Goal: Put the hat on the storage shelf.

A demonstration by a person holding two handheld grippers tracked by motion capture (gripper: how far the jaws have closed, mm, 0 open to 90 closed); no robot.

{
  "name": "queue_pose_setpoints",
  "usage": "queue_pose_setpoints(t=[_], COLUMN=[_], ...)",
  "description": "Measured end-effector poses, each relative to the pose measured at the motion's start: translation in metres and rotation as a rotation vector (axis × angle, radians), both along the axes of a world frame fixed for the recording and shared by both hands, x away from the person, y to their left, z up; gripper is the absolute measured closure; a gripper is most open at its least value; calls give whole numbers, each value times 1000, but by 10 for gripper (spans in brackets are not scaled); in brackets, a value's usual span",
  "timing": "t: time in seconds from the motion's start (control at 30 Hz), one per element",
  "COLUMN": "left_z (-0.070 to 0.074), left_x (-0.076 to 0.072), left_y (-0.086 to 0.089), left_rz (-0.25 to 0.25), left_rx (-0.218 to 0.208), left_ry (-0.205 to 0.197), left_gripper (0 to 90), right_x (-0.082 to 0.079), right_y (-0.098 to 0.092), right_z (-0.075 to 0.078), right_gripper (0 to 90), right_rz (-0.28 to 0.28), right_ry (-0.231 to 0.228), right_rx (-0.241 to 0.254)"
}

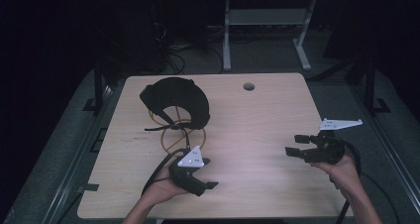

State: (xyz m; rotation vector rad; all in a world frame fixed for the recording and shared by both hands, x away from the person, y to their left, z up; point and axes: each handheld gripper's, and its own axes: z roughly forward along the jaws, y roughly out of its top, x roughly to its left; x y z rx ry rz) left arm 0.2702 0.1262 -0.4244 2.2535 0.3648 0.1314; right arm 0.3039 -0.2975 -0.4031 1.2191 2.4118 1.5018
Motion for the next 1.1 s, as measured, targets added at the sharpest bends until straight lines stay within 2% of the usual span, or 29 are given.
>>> queue_pose_setpoints(t=[0.4, 0.8, 0.9, 1.1], left_z=[0, -1, 0, 0], left_x=[1, 2, 2, 3], left_y=[2, 2, 3, 2], left_rz=[-2, 0, 5, 6], left_rx=[14, 9, 2, 1], left_ry=[-4, 0, 3, 2], left_gripper=[232, 232, 232, 232], right_x=[-20, -41, -48, -70], right_y=[-15, -27, -28, -27], right_z=[-17, -35, -38, -47], right_gripper=[201, 192, 188, 182], right_rz=[-19, -43, -47, -57], right_ry=[9, 23, 20, -1], right_rx=[1, 12, 6, 30])
